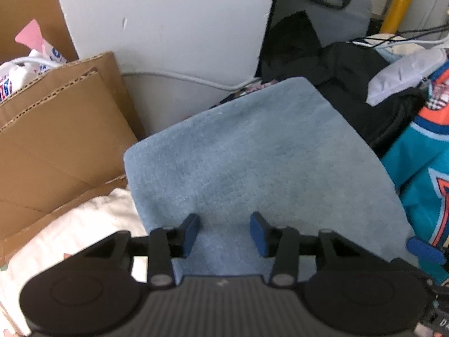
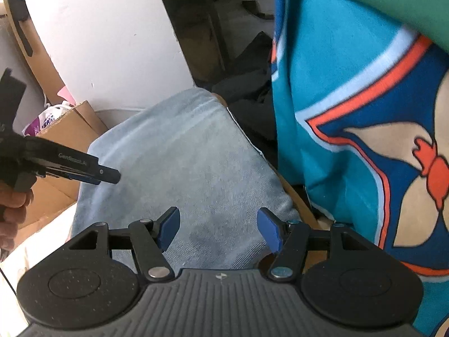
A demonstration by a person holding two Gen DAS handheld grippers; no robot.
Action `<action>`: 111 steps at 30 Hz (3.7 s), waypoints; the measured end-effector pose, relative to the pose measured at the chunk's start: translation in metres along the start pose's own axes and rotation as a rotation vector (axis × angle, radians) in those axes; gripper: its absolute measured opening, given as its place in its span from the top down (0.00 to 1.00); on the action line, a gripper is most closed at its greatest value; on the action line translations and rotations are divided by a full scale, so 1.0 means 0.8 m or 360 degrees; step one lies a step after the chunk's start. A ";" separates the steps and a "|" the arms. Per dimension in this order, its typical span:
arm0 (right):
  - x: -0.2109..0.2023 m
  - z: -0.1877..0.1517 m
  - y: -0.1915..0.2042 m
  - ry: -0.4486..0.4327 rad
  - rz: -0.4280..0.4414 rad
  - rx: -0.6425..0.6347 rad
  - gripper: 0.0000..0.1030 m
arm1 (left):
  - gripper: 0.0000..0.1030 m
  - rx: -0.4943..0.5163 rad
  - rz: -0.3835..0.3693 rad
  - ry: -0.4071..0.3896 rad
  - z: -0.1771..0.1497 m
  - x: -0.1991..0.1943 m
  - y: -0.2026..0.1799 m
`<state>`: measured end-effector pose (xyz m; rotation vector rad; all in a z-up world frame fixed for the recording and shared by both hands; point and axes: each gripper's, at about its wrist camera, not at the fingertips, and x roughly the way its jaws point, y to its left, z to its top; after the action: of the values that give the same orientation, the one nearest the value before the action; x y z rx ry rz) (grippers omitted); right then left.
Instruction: Fold clothes
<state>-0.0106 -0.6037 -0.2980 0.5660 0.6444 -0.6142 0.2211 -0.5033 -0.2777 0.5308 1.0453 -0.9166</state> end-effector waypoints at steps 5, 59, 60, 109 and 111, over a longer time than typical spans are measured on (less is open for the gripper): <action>-0.005 -0.003 0.003 0.0043 0.0011 0.0041 0.34 | 0.51 0.0000 0.0046 0.0033 0.002 -0.005 -0.009; -0.369 0.146 0.258 0.0318 0.0372 0.0012 0.00 | 0.00 -0.0524 0.0425 0.0125 -0.132 -0.603 0.119; -0.376 0.143 0.265 0.0321 0.0383 0.0000 0.00 | 0.00 -0.0539 0.0437 0.0131 -0.141 -0.611 0.124; -0.458 -0.014 0.383 0.0368 0.0441 -0.0625 0.00 | 0.00 -0.1068 0.0751 -0.0289 -0.406 -0.658 0.089; -0.459 -0.016 0.384 0.0371 0.0440 -0.0646 0.00 | 0.00 -0.1079 0.0768 -0.0279 -0.410 -0.655 0.088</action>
<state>-0.0435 -0.2611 0.0348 0.3373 0.8668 -0.1487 0.0128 -0.0176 0.0504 0.1120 0.9381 -0.1494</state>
